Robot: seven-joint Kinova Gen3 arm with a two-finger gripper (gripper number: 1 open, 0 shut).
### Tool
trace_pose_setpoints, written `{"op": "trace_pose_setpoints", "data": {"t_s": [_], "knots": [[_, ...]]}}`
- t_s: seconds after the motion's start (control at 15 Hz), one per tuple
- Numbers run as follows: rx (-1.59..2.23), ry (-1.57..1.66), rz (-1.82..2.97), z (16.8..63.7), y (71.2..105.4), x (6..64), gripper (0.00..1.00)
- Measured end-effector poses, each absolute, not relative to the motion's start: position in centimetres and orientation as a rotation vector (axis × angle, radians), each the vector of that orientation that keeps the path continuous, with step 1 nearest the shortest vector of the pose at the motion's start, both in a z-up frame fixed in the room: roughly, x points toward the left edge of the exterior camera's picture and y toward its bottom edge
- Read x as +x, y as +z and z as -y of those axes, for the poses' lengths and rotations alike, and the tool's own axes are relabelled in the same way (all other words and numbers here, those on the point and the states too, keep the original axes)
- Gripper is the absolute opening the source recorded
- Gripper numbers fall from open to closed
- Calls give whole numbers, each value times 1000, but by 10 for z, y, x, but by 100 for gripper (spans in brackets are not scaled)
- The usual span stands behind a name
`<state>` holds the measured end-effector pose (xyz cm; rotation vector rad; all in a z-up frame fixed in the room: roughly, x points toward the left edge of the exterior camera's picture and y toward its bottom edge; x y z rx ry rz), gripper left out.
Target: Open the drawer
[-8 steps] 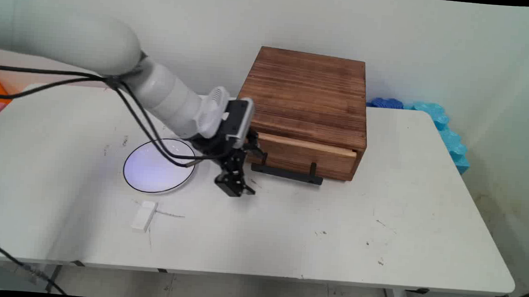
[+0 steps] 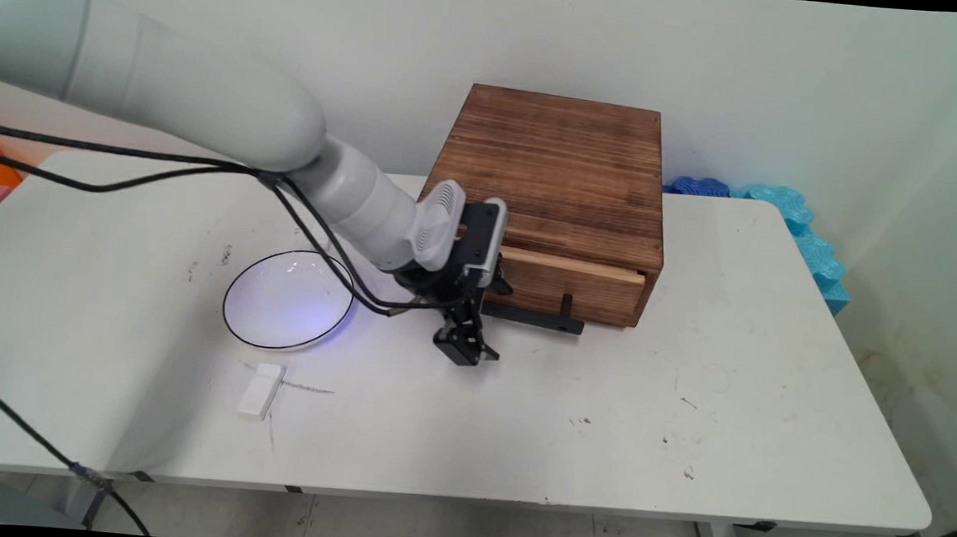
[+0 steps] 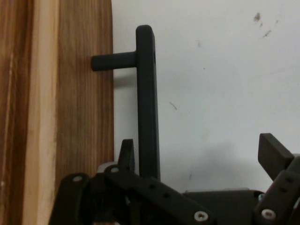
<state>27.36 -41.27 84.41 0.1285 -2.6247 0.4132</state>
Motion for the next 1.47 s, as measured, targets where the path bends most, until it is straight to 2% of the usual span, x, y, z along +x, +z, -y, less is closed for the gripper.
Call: {"op": "trace_pose_setpoints", "data": {"t_s": [0.8, 1.47], "knots": [[166, 414, 2669, 430, 806, 247, 100], [177, 358, 2683, 418, 797, 234, 100]]}}
